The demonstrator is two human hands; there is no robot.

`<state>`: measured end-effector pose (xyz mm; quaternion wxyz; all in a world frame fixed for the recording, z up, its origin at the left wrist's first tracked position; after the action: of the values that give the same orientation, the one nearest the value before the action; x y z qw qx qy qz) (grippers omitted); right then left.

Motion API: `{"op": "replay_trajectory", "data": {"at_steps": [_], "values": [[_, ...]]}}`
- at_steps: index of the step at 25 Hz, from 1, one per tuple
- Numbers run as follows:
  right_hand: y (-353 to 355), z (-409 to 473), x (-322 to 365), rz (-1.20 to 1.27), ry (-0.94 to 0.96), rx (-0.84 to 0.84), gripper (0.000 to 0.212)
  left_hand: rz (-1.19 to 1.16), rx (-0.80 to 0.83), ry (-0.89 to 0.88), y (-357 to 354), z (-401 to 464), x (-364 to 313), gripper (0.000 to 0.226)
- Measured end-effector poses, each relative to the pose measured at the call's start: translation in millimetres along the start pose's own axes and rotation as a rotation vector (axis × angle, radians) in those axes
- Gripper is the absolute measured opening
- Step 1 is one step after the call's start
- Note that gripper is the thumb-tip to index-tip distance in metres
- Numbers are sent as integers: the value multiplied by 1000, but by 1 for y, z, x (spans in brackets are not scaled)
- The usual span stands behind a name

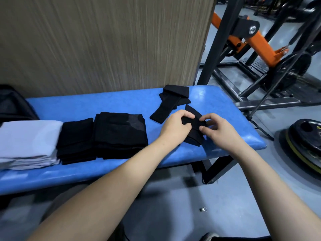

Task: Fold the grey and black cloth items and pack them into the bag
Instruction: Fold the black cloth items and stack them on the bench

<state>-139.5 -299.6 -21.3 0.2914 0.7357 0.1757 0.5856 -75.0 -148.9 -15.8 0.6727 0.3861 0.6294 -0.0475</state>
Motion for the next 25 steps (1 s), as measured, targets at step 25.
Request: {"op": "replay_trajectory", "data": {"at_steps": [25], "values": [[-189, 7, 240, 92, 421, 212, 19, 516, -404, 119, 271, -163, 67, 17]]}}
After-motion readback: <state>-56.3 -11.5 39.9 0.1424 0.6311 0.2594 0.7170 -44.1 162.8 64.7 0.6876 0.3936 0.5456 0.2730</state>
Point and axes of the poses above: each hand's wrist, its own z-axis towards the middle knuckle, its own y-axis out of the back of the hand, x = y × z, the point moved 10 cm from there along z, towards the middle knuckle, and after that the axes turned 11 degrees about x, right-handed, at the moved point
